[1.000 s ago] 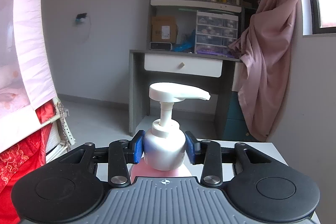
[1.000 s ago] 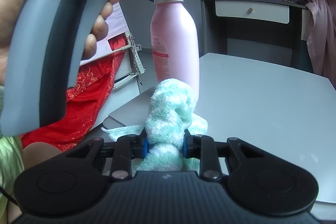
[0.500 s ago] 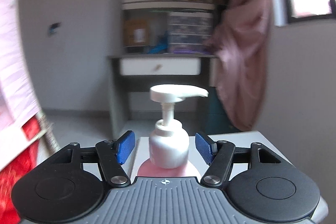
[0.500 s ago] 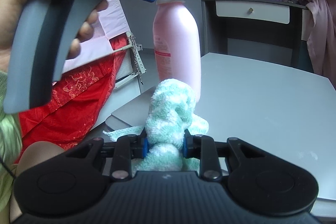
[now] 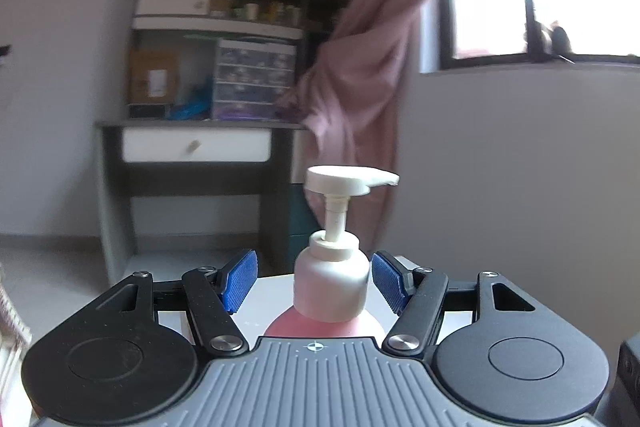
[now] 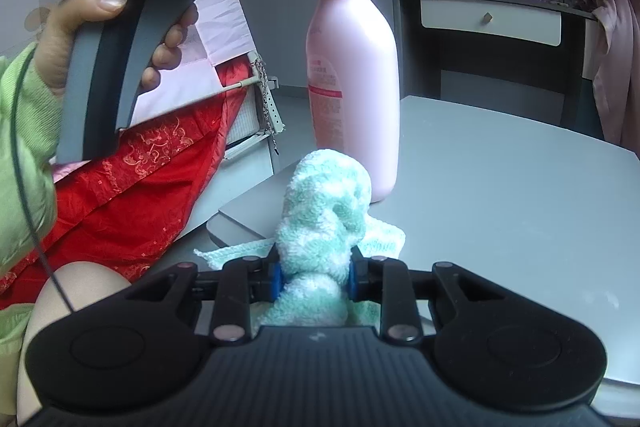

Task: Clean container

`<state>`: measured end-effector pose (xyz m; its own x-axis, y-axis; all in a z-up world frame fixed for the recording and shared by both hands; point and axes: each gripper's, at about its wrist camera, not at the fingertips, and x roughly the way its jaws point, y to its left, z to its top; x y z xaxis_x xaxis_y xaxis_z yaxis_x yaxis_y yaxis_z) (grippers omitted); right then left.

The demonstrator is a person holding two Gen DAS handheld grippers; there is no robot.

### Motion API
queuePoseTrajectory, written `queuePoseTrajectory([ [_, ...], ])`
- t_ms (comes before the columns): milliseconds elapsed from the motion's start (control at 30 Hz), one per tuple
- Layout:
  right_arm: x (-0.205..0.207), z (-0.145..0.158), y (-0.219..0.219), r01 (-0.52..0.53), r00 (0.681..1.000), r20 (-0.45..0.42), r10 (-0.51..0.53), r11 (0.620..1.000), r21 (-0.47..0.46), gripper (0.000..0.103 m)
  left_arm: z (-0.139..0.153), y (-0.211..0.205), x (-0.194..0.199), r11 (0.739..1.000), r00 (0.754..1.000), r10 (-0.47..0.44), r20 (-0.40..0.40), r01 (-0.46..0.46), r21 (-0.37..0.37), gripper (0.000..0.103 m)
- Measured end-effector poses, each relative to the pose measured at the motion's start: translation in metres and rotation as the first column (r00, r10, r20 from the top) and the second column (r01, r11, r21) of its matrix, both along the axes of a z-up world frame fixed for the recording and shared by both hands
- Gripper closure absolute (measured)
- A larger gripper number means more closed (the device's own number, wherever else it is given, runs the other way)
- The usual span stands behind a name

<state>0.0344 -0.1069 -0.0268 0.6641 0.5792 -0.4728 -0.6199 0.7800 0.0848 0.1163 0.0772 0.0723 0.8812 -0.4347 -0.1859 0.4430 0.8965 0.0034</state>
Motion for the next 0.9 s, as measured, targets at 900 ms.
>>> queuePoseTrajectory([
  [900,-0.001,-0.002,0.002,0.002,1.0,0.003,-0.002,1.0,-0.007,0.075,-0.041,-0.007,0.01,0.991,0.991,-0.132,0.022,0.132,-0.018,0.064],
])
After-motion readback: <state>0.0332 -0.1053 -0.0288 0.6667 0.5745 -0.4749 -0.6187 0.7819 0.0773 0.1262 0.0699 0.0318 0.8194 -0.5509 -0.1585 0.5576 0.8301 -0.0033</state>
